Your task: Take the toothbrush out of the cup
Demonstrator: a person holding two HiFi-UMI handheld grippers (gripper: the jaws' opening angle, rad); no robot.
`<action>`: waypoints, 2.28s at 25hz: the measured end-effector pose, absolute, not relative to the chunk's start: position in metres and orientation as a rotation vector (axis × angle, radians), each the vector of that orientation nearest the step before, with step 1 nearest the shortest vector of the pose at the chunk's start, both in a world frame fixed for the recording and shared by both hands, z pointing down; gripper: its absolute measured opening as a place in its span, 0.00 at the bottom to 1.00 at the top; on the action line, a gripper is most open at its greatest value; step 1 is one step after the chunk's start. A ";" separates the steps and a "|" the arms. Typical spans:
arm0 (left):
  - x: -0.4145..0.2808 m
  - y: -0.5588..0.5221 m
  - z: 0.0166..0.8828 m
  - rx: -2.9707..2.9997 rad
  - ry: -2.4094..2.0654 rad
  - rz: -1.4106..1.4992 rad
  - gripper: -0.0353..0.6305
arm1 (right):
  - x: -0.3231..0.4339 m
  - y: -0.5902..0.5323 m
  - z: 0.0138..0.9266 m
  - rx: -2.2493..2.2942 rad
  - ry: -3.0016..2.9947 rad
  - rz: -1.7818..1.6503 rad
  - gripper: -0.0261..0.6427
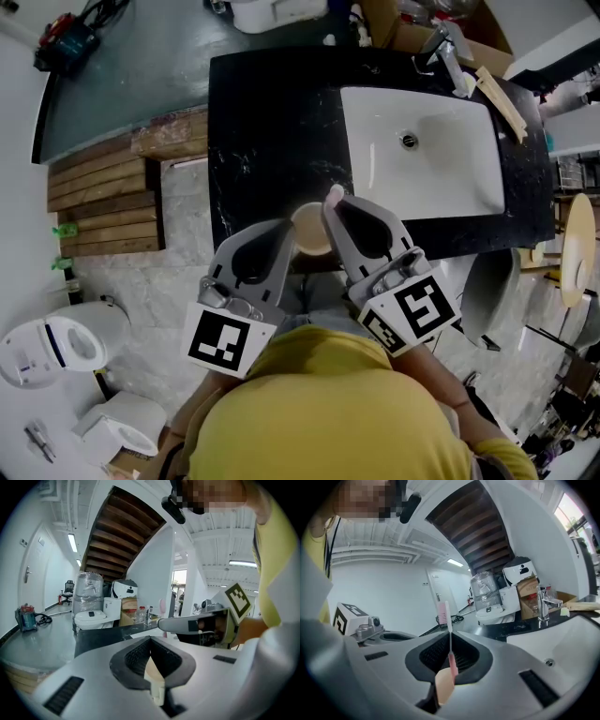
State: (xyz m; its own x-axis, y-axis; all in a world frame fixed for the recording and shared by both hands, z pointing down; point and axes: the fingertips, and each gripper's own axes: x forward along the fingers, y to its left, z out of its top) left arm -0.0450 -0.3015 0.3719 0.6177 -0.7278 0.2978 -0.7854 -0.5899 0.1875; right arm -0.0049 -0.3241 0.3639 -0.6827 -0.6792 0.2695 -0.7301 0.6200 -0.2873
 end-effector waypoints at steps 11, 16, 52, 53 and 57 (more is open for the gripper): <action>-0.037 -0.285 0.338 2.633 -1.239 0.200 0.07 | -0.002 -0.300 0.321 1.213 -2.798 0.387 0.08; -0.034 -0.272 0.323 2.672 -1.251 0.169 0.07 | 0.000 -0.284 0.304 1.222 -2.828 0.318 0.08; -0.032 -0.241 0.283 2.789 -1.270 0.116 0.07 | -0.006 -0.237 0.259 1.187 -2.932 0.142 0.08; -0.032 -0.242 0.284 2.787 -1.268 0.119 0.07 | -0.006 -0.238 0.260 1.186 -2.932 0.143 0.08; -0.033 -0.247 0.287 2.781 -1.273 0.129 0.07 | -0.007 -0.243 0.263 1.178 -2.931 0.154 0.08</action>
State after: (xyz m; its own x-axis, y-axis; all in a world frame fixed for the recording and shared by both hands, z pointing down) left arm -0.0332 -0.2465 0.2867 0.6511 -0.7511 0.1097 -0.7578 -0.6514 0.0377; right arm -0.0066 -0.2428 0.2628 -0.7224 -0.6912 0.0169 -0.6892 0.7179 -0.0982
